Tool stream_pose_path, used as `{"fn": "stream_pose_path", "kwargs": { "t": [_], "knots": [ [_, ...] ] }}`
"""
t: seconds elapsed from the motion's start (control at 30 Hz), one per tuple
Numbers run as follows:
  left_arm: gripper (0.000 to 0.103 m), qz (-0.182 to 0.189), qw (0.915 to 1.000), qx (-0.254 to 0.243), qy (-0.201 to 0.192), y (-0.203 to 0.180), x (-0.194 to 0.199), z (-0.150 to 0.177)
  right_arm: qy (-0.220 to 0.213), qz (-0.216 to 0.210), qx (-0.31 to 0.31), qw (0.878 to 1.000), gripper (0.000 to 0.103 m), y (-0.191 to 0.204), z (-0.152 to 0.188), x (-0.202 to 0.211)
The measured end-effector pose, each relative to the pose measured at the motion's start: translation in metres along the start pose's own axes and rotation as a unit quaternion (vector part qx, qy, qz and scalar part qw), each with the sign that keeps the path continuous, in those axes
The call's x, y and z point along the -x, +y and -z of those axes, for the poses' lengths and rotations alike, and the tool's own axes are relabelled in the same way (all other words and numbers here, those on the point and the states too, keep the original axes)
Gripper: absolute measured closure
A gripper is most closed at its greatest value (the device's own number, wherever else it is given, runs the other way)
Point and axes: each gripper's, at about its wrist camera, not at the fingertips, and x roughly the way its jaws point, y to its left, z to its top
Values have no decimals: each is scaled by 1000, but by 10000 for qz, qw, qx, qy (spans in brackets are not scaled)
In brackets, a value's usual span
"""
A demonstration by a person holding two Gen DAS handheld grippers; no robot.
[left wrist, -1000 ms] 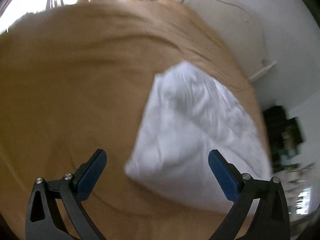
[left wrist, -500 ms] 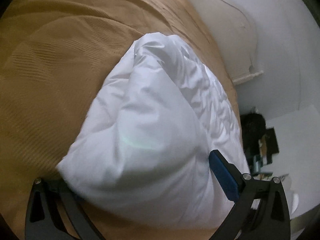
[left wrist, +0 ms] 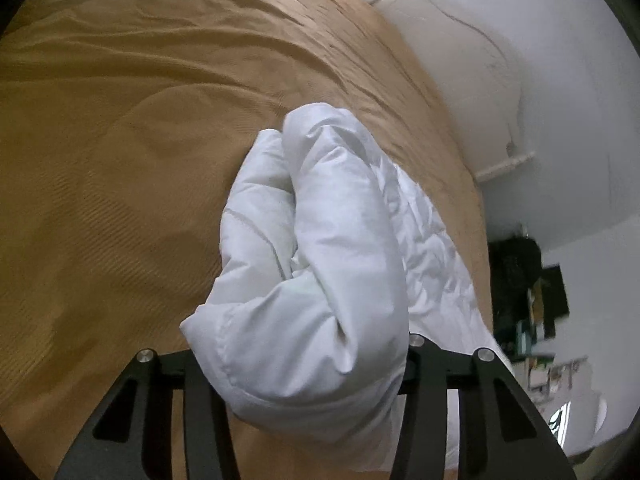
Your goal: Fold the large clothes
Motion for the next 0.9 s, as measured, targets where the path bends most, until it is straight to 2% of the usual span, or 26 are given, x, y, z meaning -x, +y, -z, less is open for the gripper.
{"fn": "stream_pose_path", "kwargs": {
  "t": [0.07, 0.13, 0.17, 0.2, 0.27, 0.33, 0.4, 0.47, 0.5, 0.57, 0.6, 0.67, 0.73, 0.8, 0.9],
  "knots": [
    [52, -104, 9998, -50, 130, 20, 9, 13, 126, 111, -38, 9999, 55, -10, 12, 5],
    [36, -53, 9996, 132, 256, 37, -3, 19, 325, 293, -256, 9987, 45, -35, 25, -1],
    [32, 24, 9991, 267, 322, 44, -5, 21, 339, 297, -425, 9981, 37, -45, 27, -6],
    [30, 90, 9987, 354, 353, 47, -7, 20, 337, 261, -619, 9972, 32, -55, 30, -8],
    [29, 100, 9989, 306, 341, 48, -11, 15, 390, 171, -914, 9949, 30, -66, 28, -7],
    [28, -20, 9995, 116, 304, 46, -6, 14, 415, 379, -682, 9961, 29, -60, 23, 5],
    [27, -25, 9995, 77, 294, 47, -5, 16, 227, 991, -114, 9948, 28, -48, 18, 28],
    [27, 3, 9996, 96, 281, 49, -7, 13, -104, 1809, 617, 9815, 27, -24, 15, 48],
    [27, 8, 9996, 87, 273, 48, -8, 13, -348, 2242, 1040, 9684, 27, -8, 16, 59],
    [27, -32, 9997, 25, 258, 47, -7, 12, -871, 2963, 1830, 9333, 26, 29, 19, 73],
    [27, -76, 9997, -25, 223, 45, -8, 13, -1026, 2994, 2185, 9231, 26, 49, 23, 74],
    [27, -153, 9996, -131, 185, 45, -4, 16, -954, 2700, 2602, 9221, 28, 82, 30, 62],
    [27, -209, 9994, -225, 158, 41, -3, 16, -596, 2301, 2806, 9299, 29, 105, 41, 39],
    [27, -244, 9991, -299, 148, 39, -2, 16, -50, 1779, 2833, 9424, 35, 128, 57, 0],
    [27, -298, 9987, -397, 129, 36, -1, 17, 522, 1569, 2949, 9411, 42, 147, 82, -46]
  ]
}}
